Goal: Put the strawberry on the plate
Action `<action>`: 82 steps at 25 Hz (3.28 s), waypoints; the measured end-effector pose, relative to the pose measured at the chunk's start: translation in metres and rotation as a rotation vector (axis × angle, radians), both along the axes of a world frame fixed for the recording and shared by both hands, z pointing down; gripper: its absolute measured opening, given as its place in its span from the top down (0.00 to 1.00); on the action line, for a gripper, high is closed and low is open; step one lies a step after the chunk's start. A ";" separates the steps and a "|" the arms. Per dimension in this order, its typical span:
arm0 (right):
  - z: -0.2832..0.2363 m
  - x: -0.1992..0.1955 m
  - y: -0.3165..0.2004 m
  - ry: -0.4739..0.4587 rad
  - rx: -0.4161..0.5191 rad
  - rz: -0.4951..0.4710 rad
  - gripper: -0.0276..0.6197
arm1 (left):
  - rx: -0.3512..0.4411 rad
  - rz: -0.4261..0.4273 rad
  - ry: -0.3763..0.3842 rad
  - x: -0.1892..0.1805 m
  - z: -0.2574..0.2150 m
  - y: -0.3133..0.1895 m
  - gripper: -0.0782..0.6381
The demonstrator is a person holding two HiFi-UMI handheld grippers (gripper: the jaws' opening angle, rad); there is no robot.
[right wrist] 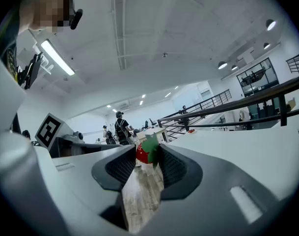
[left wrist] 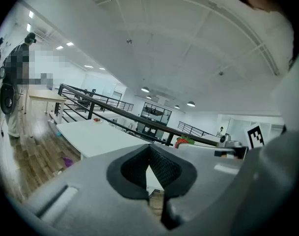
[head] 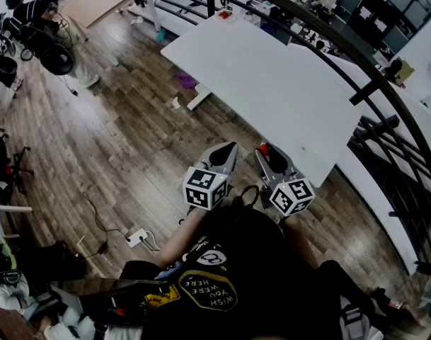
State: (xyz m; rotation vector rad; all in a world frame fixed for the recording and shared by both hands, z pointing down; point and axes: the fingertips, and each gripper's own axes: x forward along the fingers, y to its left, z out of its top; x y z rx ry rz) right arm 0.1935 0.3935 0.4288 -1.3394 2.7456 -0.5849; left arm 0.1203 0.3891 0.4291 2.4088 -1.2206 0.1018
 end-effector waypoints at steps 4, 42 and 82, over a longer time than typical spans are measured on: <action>0.001 0.001 -0.001 -0.001 -0.003 -0.002 0.72 | -0.006 0.015 0.002 0.003 0.006 0.001 0.88; 0.008 -0.093 -0.041 0.005 -0.025 -0.063 0.72 | -0.061 -0.033 0.076 -0.088 0.025 -0.031 0.88; 0.014 -0.087 -0.238 0.030 -0.043 -0.020 0.72 | -0.048 0.074 0.014 -0.070 0.018 -0.237 0.88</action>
